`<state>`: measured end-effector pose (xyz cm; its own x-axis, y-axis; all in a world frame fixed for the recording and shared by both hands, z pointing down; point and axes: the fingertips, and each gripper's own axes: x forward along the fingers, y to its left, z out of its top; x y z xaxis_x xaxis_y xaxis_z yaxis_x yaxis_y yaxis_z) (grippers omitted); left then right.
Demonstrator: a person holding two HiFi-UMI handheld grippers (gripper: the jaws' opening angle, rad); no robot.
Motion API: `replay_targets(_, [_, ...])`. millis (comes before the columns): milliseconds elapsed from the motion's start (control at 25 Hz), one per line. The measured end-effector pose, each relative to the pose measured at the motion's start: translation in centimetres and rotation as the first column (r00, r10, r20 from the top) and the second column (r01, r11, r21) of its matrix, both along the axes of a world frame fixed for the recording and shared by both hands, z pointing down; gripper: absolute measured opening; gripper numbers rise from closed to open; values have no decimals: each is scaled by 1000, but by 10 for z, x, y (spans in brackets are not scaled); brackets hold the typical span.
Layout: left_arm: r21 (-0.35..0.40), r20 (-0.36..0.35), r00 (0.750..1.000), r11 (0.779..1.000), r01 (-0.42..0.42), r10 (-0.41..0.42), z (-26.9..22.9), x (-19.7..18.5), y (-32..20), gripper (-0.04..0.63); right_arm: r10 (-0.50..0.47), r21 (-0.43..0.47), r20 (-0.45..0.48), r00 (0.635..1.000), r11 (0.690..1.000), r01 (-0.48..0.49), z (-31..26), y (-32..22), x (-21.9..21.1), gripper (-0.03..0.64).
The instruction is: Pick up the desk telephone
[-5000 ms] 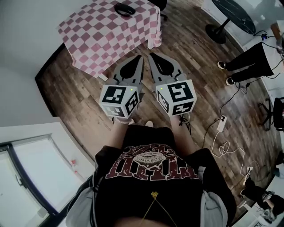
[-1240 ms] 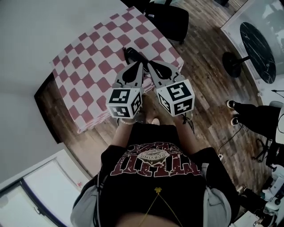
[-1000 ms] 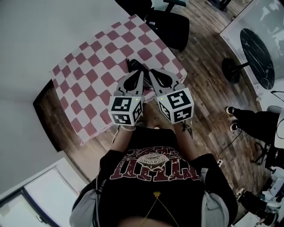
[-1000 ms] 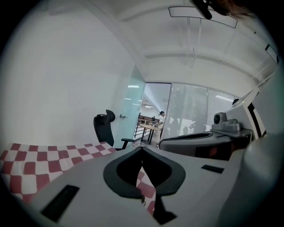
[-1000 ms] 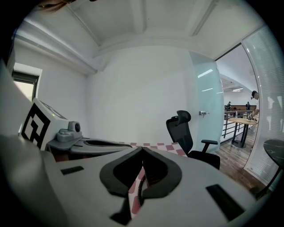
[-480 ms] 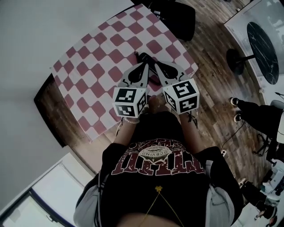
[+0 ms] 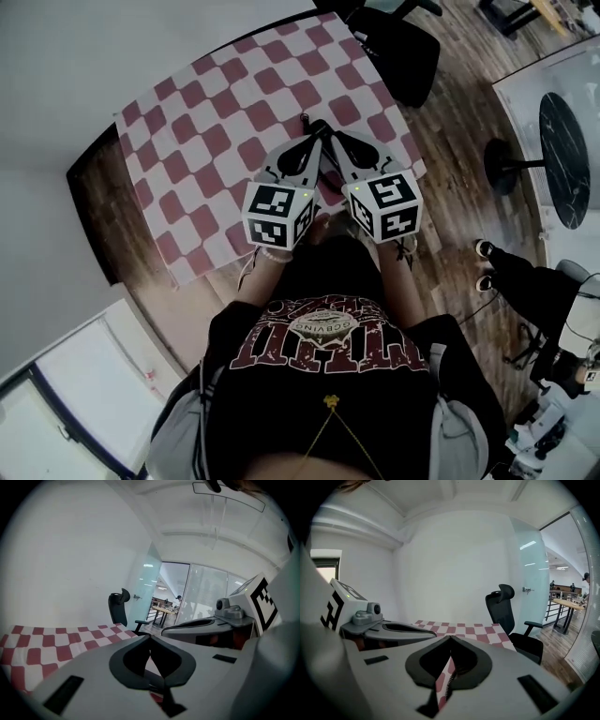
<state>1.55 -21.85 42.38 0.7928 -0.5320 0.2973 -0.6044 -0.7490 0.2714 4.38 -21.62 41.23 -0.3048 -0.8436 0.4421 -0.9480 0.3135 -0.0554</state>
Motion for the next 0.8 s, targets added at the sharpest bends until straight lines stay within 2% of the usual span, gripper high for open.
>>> replay_targets(400, [-30,45,993,994,109,-107,16,27,-19,-2,-104,-43,44,994,993,106,19,-23,31,18])
replay_targets(800, [-62,110,967,969,239,-231,35,42,-24,-2,-236,-88,76,969,966,242,37,-40,47,18])
